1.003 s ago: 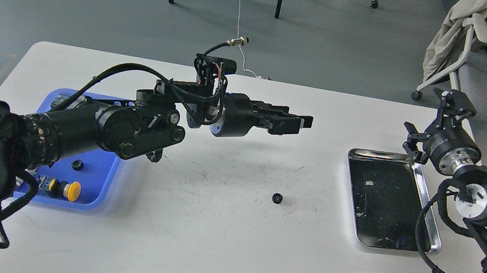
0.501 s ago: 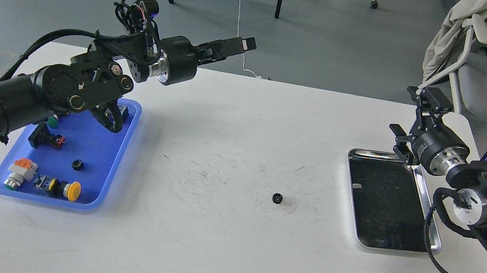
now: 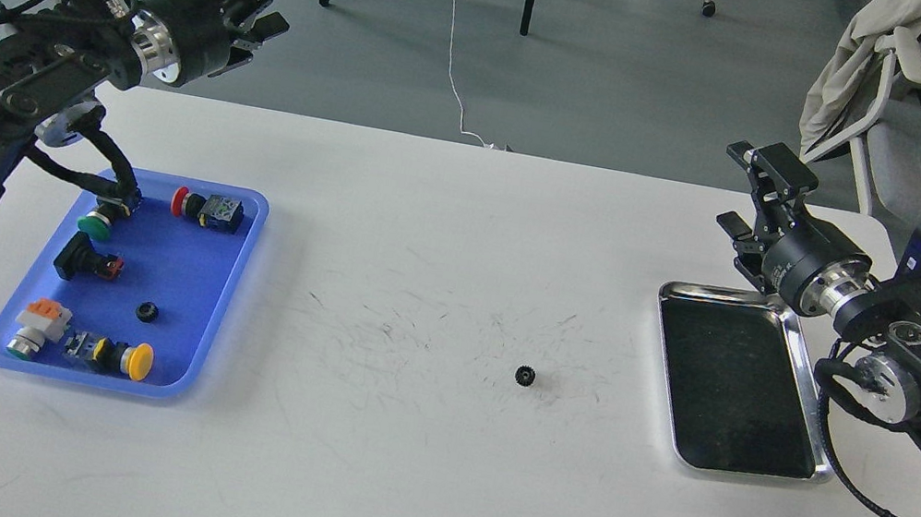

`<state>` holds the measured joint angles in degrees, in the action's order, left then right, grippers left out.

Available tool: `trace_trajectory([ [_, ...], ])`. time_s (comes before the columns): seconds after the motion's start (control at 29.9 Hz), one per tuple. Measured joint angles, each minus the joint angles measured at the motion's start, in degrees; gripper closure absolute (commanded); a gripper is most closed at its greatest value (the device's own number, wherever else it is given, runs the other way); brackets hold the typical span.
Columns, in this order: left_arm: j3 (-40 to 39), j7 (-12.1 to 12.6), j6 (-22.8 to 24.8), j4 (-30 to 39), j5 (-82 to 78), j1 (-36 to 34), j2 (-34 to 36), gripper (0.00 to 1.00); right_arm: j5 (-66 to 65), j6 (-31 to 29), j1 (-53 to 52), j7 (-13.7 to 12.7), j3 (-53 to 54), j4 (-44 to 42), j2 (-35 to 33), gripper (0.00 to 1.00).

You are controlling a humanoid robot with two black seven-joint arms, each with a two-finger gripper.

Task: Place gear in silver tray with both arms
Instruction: 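Retract the left arm back beside the blue tray, then move the right gripper over the black gear on the table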

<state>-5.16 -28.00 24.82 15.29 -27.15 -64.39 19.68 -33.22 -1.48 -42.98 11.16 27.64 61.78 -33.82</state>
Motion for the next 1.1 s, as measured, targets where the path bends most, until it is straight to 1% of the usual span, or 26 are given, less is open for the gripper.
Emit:
trace_trajectory([
  [0.17, -2.18, 0.00, 2.62, -7.07, 2.32, 1.61, -0.36, 0.03, -1.73, -0.75, -0.51, -0.02, -0.37, 0.44, -1.16, 0.02],
  [0.3, -6.93, 0.00, 3.13, -11.71, 4.50, 2.53, -0.92, 0.02, -3.02, -0.83, -2.43, 0.47, -2.20, 0.78, -1.74, 0.03],
  [0.47, -13.67, 0.00, 3.18, -12.71, 8.32, 3.09, -1.00, 0.02, -6.71, -0.29, -5.24, 0.89, -6.90, 0.86, -1.83, 0.03],
  [0.5, -14.85, 0.21, 3.18, -12.73, 9.57, 3.30, -1.01, 0.02, -7.30, -0.27, -5.69, 0.92, -7.70, 0.86, -1.83, 0.03],
  [0.6, -16.37, 1.83, 3.17, -12.69, 12.66, 4.21, -1.01, 0.02, -11.32, -0.52, -6.83, 1.39, -10.58, 0.99, -1.79, 0.03],
  [0.7, -16.77, 2.97, 3.18, -12.49, 13.67, 4.69, -0.86, 0.02, -18.51, -0.85, -8.46, 2.48, -13.41, 1.22, -1.78, 0.03],
  [0.8, -17.09, 4.81, 3.18, -12.59, 13.95, 5.06, -0.49, 0.02, -27.07, -1.49, -10.97, 3.68, -17.42, 1.51, -1.78, 0.03],
  [0.9, -17.19, 5.60, 3.18, -12.55, 14.37, 5.20, -0.32, 0.02, -32.63, -3.06, -14.54, 5.34, -21.42, 1.66, -1.66, 0.03],
  [1.0, -16.93, 5.74, 3.17, -12.76, 14.48, 5.22, -0.27, 0.02, -34.69, -7.00, -17.86, 7.95, -25.45, 1.44, -1.50, 0.03],
  [1.1, -16.72, 5.76, 3.18, -12.83, 14.54, 5.23, -0.27, 0.02, -37.17, -9.14, -20.71, 10.71, -29.16, 1.08, -1.23, 0.03],
])
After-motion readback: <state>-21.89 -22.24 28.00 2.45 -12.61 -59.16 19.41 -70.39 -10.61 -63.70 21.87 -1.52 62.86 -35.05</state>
